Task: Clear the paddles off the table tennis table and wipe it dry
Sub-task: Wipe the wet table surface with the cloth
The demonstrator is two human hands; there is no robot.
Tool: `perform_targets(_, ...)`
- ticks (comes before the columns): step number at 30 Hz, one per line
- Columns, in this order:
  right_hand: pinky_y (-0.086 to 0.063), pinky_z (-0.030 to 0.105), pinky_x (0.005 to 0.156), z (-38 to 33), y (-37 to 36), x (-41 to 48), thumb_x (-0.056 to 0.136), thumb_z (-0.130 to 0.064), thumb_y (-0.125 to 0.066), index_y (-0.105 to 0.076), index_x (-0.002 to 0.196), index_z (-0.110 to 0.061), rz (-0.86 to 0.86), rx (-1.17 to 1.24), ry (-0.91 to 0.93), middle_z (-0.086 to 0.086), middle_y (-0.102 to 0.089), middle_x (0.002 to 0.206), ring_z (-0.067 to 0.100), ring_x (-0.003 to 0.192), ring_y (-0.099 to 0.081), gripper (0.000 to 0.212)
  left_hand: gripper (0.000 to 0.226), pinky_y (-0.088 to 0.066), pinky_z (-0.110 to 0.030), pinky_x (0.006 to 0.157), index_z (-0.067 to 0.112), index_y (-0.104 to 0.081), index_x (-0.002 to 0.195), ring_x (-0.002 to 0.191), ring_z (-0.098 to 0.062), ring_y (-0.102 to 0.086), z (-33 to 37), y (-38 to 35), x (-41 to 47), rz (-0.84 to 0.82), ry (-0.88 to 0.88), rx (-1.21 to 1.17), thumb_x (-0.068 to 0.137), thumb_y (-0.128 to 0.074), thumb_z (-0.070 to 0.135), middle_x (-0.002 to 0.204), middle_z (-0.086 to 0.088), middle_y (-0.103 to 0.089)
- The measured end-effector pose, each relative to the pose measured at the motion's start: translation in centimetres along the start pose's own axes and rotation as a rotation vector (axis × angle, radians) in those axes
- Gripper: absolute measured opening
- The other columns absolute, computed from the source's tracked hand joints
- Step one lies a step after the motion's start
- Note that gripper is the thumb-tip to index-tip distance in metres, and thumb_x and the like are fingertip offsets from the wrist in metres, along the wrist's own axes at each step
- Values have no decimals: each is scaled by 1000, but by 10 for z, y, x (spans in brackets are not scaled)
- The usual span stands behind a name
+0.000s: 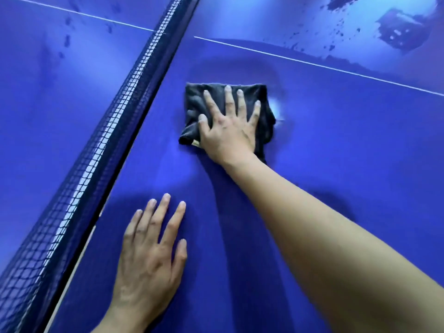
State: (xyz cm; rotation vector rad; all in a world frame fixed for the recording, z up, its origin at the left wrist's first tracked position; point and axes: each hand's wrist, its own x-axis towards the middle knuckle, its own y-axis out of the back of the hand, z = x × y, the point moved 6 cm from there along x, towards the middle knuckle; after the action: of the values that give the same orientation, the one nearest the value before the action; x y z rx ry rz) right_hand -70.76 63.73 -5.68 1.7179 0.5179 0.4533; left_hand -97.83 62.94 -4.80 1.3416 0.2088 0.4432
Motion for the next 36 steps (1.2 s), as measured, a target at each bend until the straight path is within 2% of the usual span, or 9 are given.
perform_targets(3,10,63,120,-82,-13,-18,101,-55,-27,-21,160,-45,-39,45,168,4,-11,172,27,158,-2,60,60,-26,-54,121,15,-46,152,151,-31,-30,-1,-4,-3,-9,16,-21,95,-43,33,163,-11,-33)
perform_targets(5,10,63,119,-107,-17,-27,102,-53,-27,-23,160,-44,-69,70,225,3,-12,172,27,158,-2,59,59,-26,-54,121,14,-46,152,152,-31,-30,-2,-3,-4,-6,13,-24,96,-42,33,164,-11,-33)
perform_targets(9,10,59,122,-99,-14,-31,104,-50,-27,-24,160,-44,-89,100,250,0,-13,172,22,159,-2,56,60,-24,-53,122,14,-45,152,151,-32,-31,-1,-1,-3,-25,21,13,96,-40,34,164,-11,-33)
perform_targets(12,10,56,123,-62,-6,-36,103,-50,-30,-27,158,-45,-59,120,219,-2,-16,171,19,158,-5,55,59,-24,-54,122,11,-50,148,147,-36,-36,4,1,-1,-15,78,51,95,-39,36,160,-14,-38)
perform_targets(16,12,54,123,27,9,-49,103,-52,-27,-23,159,-47,-55,97,115,-3,-11,172,17,158,-2,56,61,-24,-56,120,6,-50,146,145,-40,-36,38,-3,-1,-3,141,44,94,-38,37,157,-20,-39)
perform_targets(23,10,53,124,220,50,-90,103,-53,-25,-19,159,-50,-5,61,-112,-4,-9,172,13,158,0,56,61,-21,-47,123,14,-47,151,147,-35,-36,200,-32,-16,-18,-143,-47,94,-43,33,159,-15,-39)
perform_targets(28,5,53,125,374,78,-139,100,-56,-24,-23,158,-50,71,39,-290,-3,-16,171,15,158,-6,58,61,-26,-51,121,19,-44,153,150,-32,-33,298,-64,-26,-64,-224,-43,94,-44,34,162,-12,-36)
perform_targets(31,4,54,126,453,94,-176,100,-56,-25,-24,159,-48,97,15,-403,-2,-16,171,16,158,-8,59,62,-27,-57,120,19,-44,154,151,-35,-30,320,-74,-29,-76,-179,19,93,-42,33,163,-12,-34)
perform_targets(36,3,57,125,545,114,-237,100,-57,-22,-24,159,-44,112,27,-589,3,-15,171,19,158,-7,61,62,-25,-56,121,20,-41,155,152,-34,-29,319,-75,-31,-95,-166,41,94,-40,33,163,-11,-33)
